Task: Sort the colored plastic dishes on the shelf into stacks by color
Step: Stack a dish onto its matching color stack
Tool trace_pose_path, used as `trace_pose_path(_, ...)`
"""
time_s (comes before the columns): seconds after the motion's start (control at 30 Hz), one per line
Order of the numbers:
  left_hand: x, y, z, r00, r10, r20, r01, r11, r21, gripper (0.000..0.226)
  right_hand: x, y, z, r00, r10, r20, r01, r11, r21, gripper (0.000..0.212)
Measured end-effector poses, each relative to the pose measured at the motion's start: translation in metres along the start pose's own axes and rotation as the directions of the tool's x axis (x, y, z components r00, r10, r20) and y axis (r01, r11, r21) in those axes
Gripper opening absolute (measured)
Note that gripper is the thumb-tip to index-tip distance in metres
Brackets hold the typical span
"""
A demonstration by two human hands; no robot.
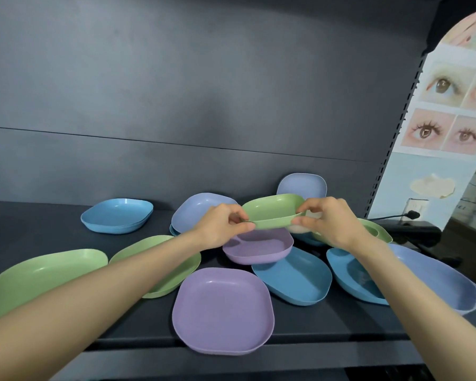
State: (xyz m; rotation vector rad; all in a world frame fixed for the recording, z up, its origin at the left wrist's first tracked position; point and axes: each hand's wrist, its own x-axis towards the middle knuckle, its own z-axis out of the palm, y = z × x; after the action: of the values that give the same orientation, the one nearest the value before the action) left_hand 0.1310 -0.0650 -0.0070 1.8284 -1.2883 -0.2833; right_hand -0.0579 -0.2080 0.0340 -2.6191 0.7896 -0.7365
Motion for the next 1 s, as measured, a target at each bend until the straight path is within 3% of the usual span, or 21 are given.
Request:
trace_pose_path(0.13,-0.009,0.007,-0.011,0.994,0.029,-0.104,-0.036,0.997,-0.068,0.022,-0.006,-0.010,-0.005,0.997,-0.025,-0.072,0.028,0.999,0.032,0.017)
trace_pose_path(0.4,-0.052,0.000,-0.077,0.971,-0.006,-0.240,-0.057,0.965,-0.256,0.061,-0.017,-0.081,0.012,0.979,-0.132,-0.156,0.162,0.968,0.193,0.012)
trace_pose_path(0.67,-0.107,-0.032,-0.140,0.941,0.010,-0.339,-0.086,0.974,-0.211,0.063,-0.025,-0.155,0.057,0.983,-0.142,-0.121,0.176,0.919,0.352,0.021)
trace_pose_path(0.83,-0.148,-0.056,-0.184,0.937,-0.014,-0.348,-0.074,0.969,-0.237,0.062,-0.036,-0.210,0.088,0.987,-0.102,-0.120,0.144,0.892,0.428,0.045)
trace_pose_path(1.0,-0.186,-0.080,-0.211,0.940,-0.025,-0.341,-0.074,0.959,-0.274,0.055,-0.058,-0.253,0.120,0.989,-0.085,-0.120,0.135,0.852,0.506,0.036)
